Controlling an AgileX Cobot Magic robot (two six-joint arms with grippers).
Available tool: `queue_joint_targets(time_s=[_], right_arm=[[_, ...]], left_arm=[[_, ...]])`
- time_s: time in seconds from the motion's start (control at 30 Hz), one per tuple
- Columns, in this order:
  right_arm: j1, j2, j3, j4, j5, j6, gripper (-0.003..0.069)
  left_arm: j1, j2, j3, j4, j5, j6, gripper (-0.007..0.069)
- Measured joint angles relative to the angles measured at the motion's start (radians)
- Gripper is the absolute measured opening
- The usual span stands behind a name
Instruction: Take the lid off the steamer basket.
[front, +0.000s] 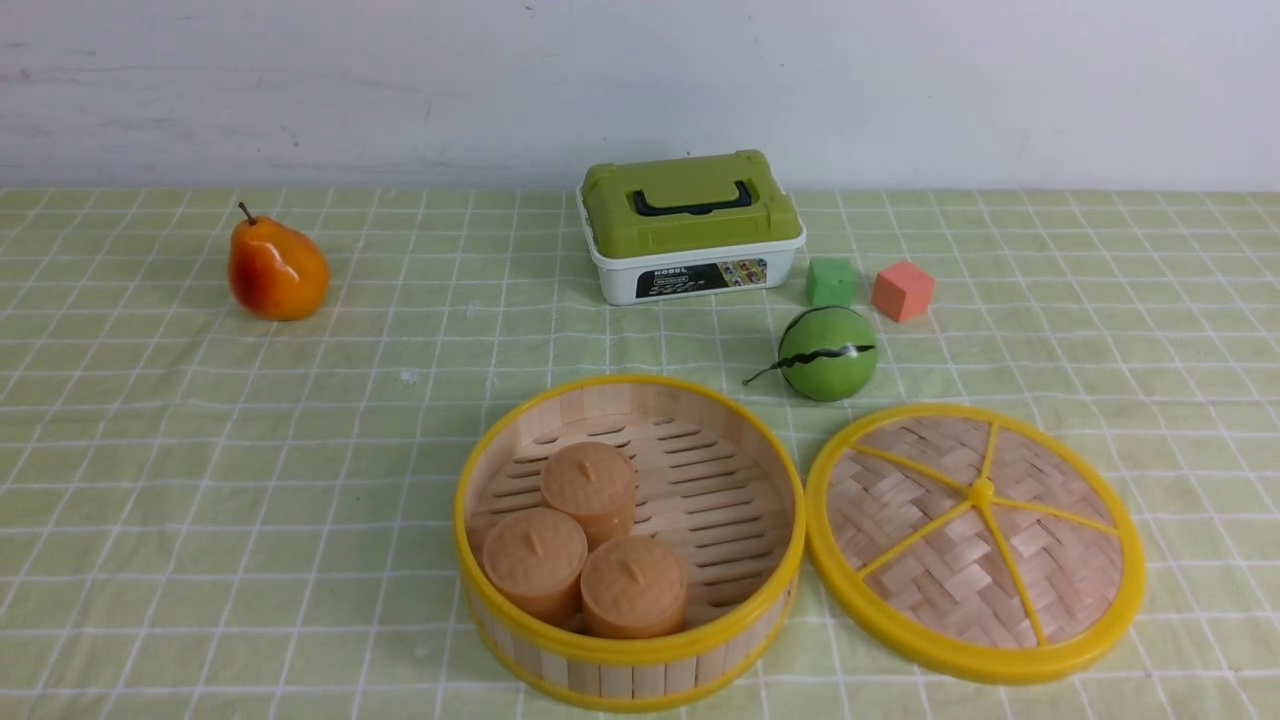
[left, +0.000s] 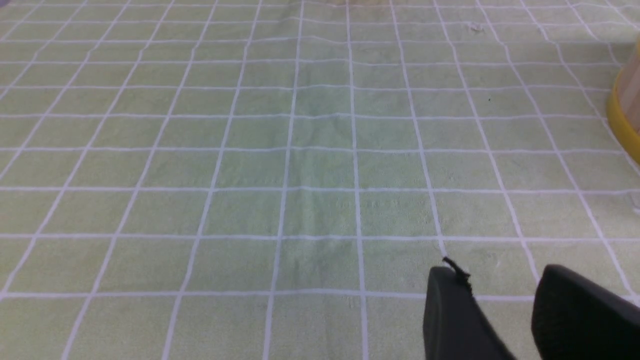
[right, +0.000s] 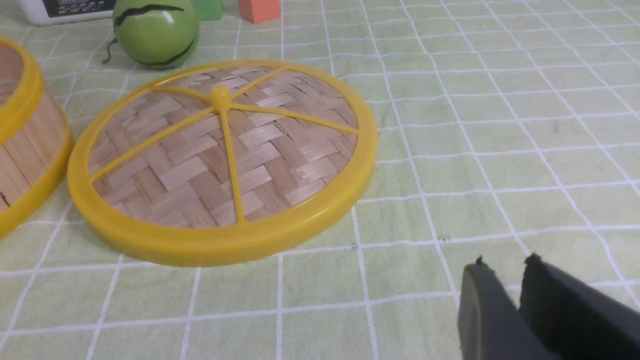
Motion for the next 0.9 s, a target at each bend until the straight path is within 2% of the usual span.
queue_joint_targets(time_s=[0.9], right_arm=[[0.0, 0.0, 0.0, 0.0, 0.0, 0.0, 0.0129]], left_arm=[[0.0, 0.0, 0.0, 0.0, 0.0, 0.0, 0.0239]])
